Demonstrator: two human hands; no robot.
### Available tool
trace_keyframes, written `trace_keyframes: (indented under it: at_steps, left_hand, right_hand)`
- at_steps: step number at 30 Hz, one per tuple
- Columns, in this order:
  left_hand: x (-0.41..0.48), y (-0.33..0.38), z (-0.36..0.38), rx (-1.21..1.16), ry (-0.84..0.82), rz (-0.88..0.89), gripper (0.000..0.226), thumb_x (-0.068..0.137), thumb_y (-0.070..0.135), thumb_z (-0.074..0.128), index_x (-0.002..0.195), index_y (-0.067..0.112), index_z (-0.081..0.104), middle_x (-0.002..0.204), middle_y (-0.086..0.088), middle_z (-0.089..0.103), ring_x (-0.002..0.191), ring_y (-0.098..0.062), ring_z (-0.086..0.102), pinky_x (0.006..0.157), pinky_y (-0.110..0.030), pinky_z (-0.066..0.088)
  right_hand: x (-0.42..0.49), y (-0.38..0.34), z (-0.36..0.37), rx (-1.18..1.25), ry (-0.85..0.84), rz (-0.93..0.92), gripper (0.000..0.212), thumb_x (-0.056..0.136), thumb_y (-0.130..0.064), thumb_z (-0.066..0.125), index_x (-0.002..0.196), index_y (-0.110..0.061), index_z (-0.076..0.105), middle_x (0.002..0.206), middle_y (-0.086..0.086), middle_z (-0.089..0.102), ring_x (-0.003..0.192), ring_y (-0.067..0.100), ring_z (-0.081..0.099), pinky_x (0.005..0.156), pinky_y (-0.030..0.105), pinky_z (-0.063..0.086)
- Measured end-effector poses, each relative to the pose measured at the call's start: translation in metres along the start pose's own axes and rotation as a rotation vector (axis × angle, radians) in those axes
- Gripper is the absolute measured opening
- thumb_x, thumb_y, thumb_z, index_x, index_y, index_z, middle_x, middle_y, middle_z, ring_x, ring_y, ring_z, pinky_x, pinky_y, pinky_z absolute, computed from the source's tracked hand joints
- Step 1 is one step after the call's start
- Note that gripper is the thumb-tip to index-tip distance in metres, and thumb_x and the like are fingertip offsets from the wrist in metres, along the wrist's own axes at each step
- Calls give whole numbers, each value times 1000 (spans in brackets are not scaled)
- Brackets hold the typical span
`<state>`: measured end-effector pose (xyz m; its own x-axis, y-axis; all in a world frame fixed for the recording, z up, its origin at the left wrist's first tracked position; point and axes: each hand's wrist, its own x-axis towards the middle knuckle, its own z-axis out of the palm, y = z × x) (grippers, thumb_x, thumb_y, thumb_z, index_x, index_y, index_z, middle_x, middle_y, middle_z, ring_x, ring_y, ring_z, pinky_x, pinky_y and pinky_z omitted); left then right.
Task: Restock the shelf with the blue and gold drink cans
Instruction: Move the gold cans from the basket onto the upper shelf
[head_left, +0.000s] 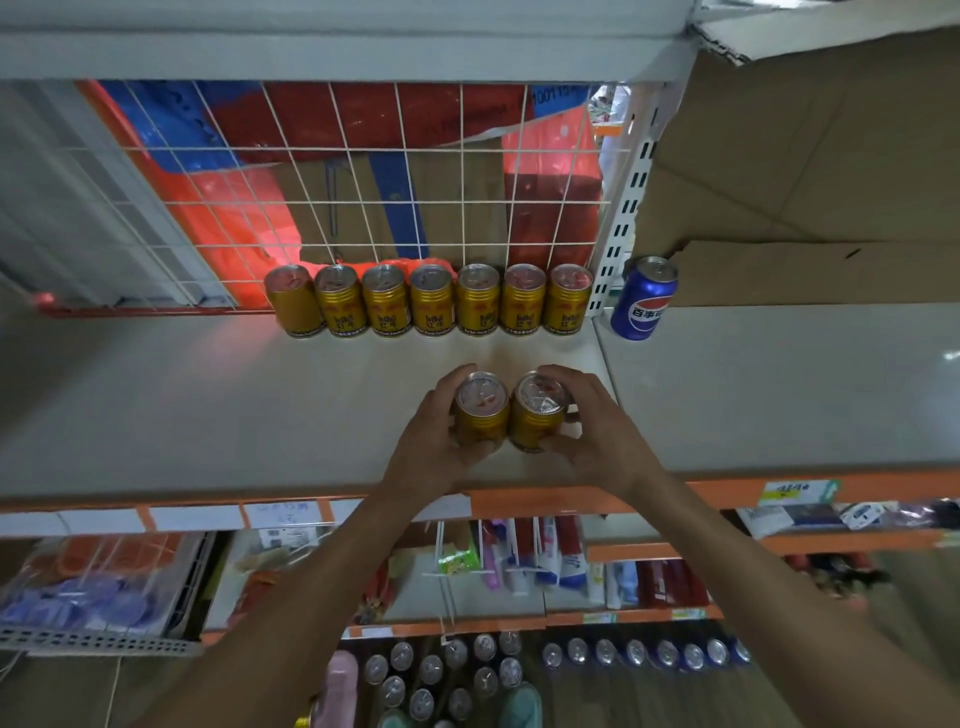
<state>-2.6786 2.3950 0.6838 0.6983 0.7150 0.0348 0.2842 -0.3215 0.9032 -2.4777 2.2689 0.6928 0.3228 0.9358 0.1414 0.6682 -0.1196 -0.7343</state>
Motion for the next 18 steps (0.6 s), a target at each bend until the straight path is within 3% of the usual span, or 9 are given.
trace_keyframes:
  at_steps: [2, 7, 11, 18]
  left_hand:
    - [2, 2, 2, -11, 14, -9, 91, 67, 47, 80, 147, 39, 38, 143, 7, 52, 125, -16, 58, 100, -45, 54]
    - [19, 4, 11, 1, 20, -15, 90, 75, 23, 86, 148, 42, 36, 142, 9, 54, 125, -14, 58, 102, -46, 52]
    - [37, 12, 24, 13, 11, -14, 92, 74, 29, 82, 148, 47, 31, 142, 13, 54, 128, -14, 56, 104, -44, 50]
    - [74, 21, 51, 4, 61, -35, 75, 77, 21, 83, 141, 29, 44, 127, 16, 57, 123, -18, 58, 102, -42, 51]
  right_hand:
    - [2, 0, 2, -26, 44, 10, 82, 76, -7, 83, 143, -30, 43, 139, -3, 48, 121, 14, 53, 95, 27, 52]
    - [3, 7, -3, -86, 106, 14, 77, 76, -9, 83, 141, -27, 47, 137, -2, 49, 118, 16, 55, 93, 30, 53]
    - [9, 16, -14, -134, 138, 55, 74, 80, -11, 81, 143, -27, 45, 139, 1, 49, 117, 20, 56, 90, 28, 52]
    - [32, 45, -28, -212, 175, 55, 73, 83, -13, 79, 144, -25, 40, 142, 7, 49, 122, 24, 57, 92, 29, 53]
